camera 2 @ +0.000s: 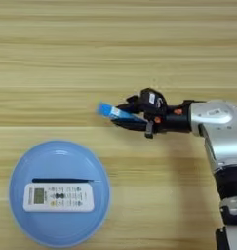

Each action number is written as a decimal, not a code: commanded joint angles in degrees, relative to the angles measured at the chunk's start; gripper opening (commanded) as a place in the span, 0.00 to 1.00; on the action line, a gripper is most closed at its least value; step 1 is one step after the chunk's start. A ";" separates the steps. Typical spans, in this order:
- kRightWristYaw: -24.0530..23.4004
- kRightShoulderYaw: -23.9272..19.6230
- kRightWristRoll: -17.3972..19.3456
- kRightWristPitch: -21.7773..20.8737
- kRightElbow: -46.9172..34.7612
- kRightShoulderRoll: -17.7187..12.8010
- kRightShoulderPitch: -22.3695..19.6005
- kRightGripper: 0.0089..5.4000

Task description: Move the objects on the table

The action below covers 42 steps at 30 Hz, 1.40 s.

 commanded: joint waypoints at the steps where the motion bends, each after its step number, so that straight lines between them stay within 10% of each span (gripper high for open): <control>1: -3.88 -0.68 1.24 3.75 -8.99 -0.87 -3.83 0.26; 15: -5.55 7.89 0.52 13.44 -26.62 2.14 3.41 0.26; 42: -11.23 21.15 -9.70 10.87 -14.49 11.84 4.27 0.35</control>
